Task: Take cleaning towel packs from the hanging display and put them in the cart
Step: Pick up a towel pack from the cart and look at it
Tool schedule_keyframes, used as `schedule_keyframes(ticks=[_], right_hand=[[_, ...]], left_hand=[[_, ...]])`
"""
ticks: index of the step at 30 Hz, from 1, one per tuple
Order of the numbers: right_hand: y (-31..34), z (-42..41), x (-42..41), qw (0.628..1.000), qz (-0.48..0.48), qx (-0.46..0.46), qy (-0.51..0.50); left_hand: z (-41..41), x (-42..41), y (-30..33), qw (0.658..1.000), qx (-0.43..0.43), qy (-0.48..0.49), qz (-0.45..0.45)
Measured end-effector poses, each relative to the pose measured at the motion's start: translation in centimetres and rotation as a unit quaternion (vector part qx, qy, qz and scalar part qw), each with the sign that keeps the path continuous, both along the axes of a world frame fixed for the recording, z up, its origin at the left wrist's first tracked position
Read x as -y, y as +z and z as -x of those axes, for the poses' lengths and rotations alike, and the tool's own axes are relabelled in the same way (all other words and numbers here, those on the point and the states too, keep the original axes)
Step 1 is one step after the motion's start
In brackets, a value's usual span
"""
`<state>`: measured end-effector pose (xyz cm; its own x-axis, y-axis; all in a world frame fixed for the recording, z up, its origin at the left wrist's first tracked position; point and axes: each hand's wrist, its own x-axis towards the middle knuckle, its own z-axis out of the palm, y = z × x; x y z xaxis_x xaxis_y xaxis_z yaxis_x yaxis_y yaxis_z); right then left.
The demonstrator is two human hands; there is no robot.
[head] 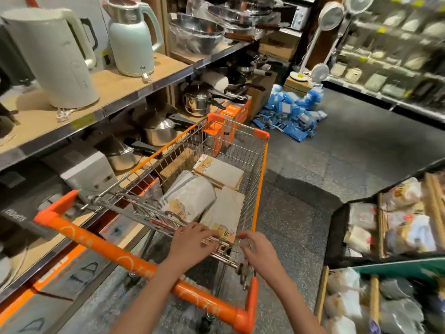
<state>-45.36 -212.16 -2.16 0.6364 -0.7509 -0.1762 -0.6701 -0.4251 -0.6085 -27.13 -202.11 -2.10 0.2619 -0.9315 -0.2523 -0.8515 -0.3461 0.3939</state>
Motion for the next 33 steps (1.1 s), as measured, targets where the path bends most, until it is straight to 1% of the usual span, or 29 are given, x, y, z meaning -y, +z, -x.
schedule_keyframes(ticks=[3, 6, 8, 9, 11, 13, 14, 15, 17, 18, 19, 21, 23, 24, 26, 29, 31, 33], right_hand=[[-1.0, 0.7, 2.6, 0.999, 0.001, -0.017, 0.040], [-2.5, 1.0, 5.9, 0.991, 0.034, -0.053, 0.120], [-3.1, 0.8, 8.3, 0.981, 0.054, -0.069, 0.175], [-3.3, 0.6, 9.5, 0.976, 0.053, -0.069, 0.199], [-3.2, 0.2, 11.8, 0.968, 0.045, -0.066, 0.239], [-3.1, -0.2, 14.1, 0.961, 0.039, -0.045, 0.268], [-3.1, -0.4, 15.2, 0.958, 0.038, -0.040, 0.280], [-3.1, -0.7, 16.2, 0.954, 0.038, -0.036, 0.295], [-3.6, -1.1, 18.0, 0.943, 0.040, -0.025, 0.330], [-3.9, -1.3, 18.7, 0.938, 0.037, -0.027, 0.344], [-4.2, -1.5, 19.3, 0.935, 0.032, -0.025, 0.352], [-4.3, -2.1, 20.1, 0.933, 0.011, -0.020, 0.359], [-4.6, -2.8, 20.6, 0.927, -0.004, -0.014, 0.375], [-4.9, -3.0, 20.8, 0.921, -0.001, -0.014, 0.389], [-5.7, -3.3, 20.8, 0.909, 0.023, -0.019, 0.415], [-7.0, -3.3, 20.3, 0.906, 0.067, -0.001, 0.417], [-7.9, -3.3, 19.8, 0.910, 0.079, 0.007, 0.407], [-8.2, -3.4, 19.4, 0.906, 0.072, -0.006, 0.418]], left_hand=[[-0.2, -0.1, -0.4, 1.000, -0.015, 0.003, 0.017], [-0.9, -0.4, -1.0, 1.000, -0.024, 0.006, 0.011], [-1.2, -0.3, -1.0, 0.999, -0.034, 0.034, 0.012], [-1.0, -0.1, -0.8, 0.997, -0.027, 0.063, 0.021], [-0.1, 0.7, -0.7, 0.988, 0.040, 0.141, 0.051], [1.5, 1.9, -0.9, 0.967, 0.121, 0.214, 0.069], [2.3, 2.7, -1.3, 0.954, 0.147, 0.252, 0.072], [3.0, 3.4, -1.6, 0.942, 0.160, 0.287, 0.067], [4.1, 4.9, -2.0, 0.927, 0.154, 0.339, 0.039], [4.8, 5.6, -2.1, 0.918, 0.165, 0.359, 0.029], [5.5, 6.3, -2.2, 0.910, 0.176, 0.375, 0.029], [7.2, 8.0, -2.1, 0.898, 0.193, 0.390, 0.060], [8.6, 9.6, -2.5, 0.898, 0.187, 0.386, 0.102], [9.2, 10.3, -2.9, 0.901, 0.176, 0.381, 0.109], [9.9, 11.2, -3.9, 0.906, 0.129, 0.390, 0.104], [9.7, 12.1, -4.9, 0.895, 0.066, 0.434, 0.079], [8.8, 13.0, -5.3, 0.888, 0.044, 0.455, 0.056], [7.7, 14.3, -5.5, 0.882, 0.005, 0.468, 0.052]])
